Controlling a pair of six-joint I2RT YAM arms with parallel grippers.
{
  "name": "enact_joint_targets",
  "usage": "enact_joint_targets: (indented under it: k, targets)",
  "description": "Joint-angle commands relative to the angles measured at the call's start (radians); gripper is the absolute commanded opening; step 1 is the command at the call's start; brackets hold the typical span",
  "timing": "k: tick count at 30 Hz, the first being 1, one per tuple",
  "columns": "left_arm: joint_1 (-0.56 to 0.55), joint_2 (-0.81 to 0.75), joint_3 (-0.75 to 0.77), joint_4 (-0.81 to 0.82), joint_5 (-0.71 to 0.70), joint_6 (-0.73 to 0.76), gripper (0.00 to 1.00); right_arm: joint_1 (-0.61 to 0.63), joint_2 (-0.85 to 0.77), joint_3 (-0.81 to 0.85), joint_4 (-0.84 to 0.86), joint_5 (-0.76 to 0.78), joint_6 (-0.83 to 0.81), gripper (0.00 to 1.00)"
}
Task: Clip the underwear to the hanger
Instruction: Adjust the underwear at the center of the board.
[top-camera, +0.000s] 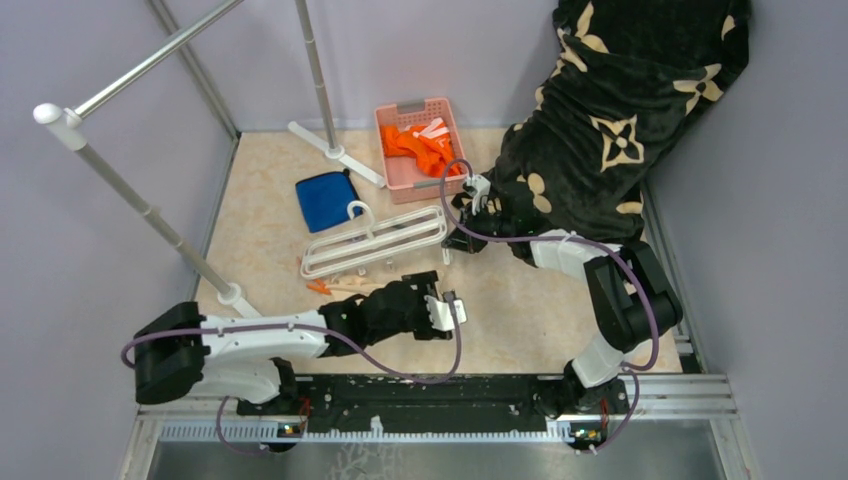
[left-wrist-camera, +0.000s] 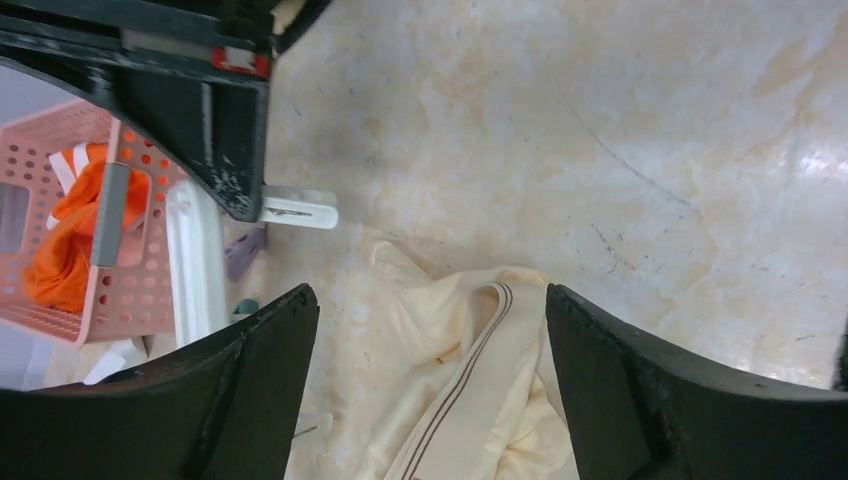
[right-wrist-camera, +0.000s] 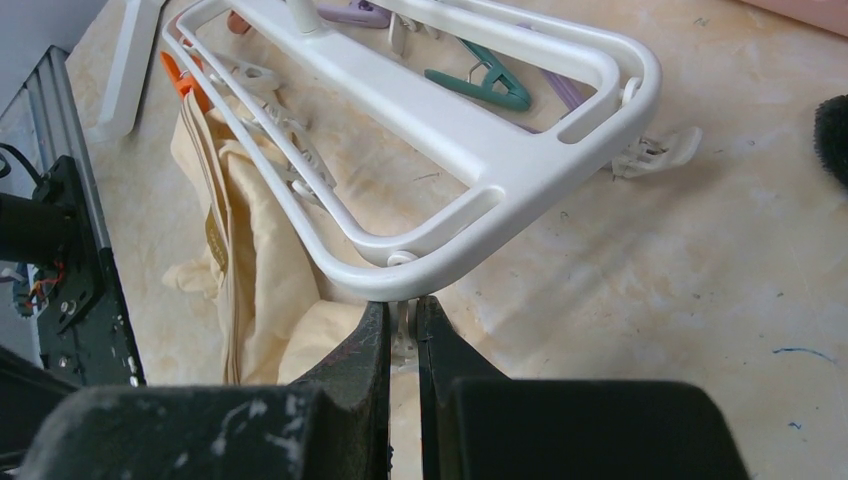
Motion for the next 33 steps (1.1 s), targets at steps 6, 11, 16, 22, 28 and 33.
enact_joint_targets:
  k: [6,11,16,22,28,33]
  targets:
    - [0.114,-0.217,-0.036,-0.034,0.237,-0.066,0.9,0.017,0.011,0.067,0.043,-0.008,-0.017,0.0]
    - [0.271,-0.289,-0.041,-0.068,0.477,-0.067,0.87,0.02,0.017,0.066,0.047,-0.009,-0.014,0.0]
    - [0.365,-0.239,0.01,-0.203,0.661,0.019,0.83,0.027,0.022,0.07,0.046,-0.009,-0.011,0.0]
    - [0.446,-0.113,0.058,-0.246,0.832,0.071,0.72,0.034,0.03,0.079,0.046,-0.009,-0.011,0.0]
    - [0.468,0.005,0.115,-0.322,0.891,0.165,0.76,0.041,0.03,0.082,0.046,-0.01,-0.013,0.0]
    - [0.474,0.041,0.094,-0.31,0.896,0.199,0.77,0.045,0.03,0.082,0.047,-0.012,-0.013,0.0]
